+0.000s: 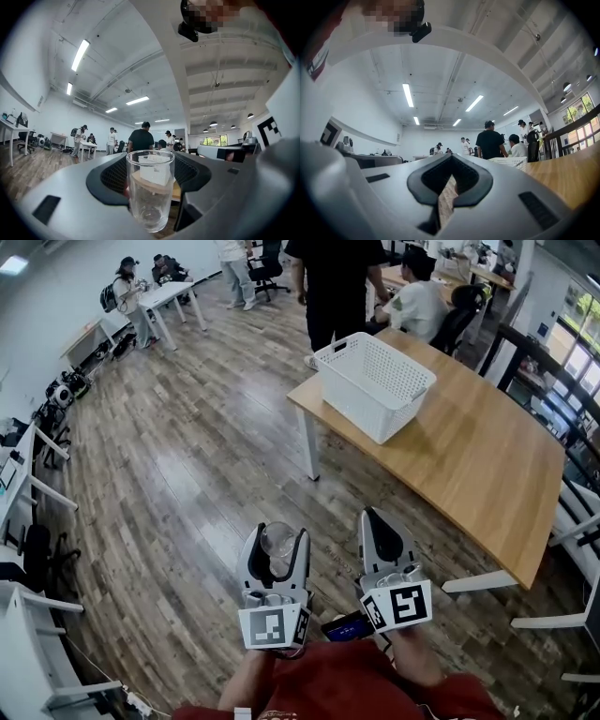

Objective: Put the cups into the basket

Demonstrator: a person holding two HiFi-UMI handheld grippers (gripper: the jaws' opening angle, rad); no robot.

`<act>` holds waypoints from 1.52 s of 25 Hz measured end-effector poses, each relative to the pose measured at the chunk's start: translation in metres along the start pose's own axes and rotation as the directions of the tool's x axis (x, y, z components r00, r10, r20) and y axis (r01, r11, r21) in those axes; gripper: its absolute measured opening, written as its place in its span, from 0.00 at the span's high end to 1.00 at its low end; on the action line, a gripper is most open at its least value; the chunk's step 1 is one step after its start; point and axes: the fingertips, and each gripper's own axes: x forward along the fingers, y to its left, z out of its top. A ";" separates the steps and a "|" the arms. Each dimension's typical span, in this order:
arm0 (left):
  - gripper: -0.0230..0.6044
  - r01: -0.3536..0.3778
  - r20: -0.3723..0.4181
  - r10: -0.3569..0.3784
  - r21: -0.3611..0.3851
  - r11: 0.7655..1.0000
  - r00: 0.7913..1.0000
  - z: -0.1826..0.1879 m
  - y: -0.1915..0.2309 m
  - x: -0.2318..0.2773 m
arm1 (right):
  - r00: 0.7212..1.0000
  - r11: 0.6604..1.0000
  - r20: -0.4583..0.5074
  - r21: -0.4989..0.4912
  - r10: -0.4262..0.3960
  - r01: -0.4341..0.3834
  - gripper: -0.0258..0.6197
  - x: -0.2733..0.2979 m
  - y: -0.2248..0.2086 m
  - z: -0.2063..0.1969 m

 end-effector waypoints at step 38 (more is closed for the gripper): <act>0.50 0.091 -0.005 -0.091 -0.022 0.996 0.996 -0.003 0.061 0.114 | 0.998 0.995 -0.012 -0.074 -0.064 0.063 0.95 0.120 -0.022 -0.010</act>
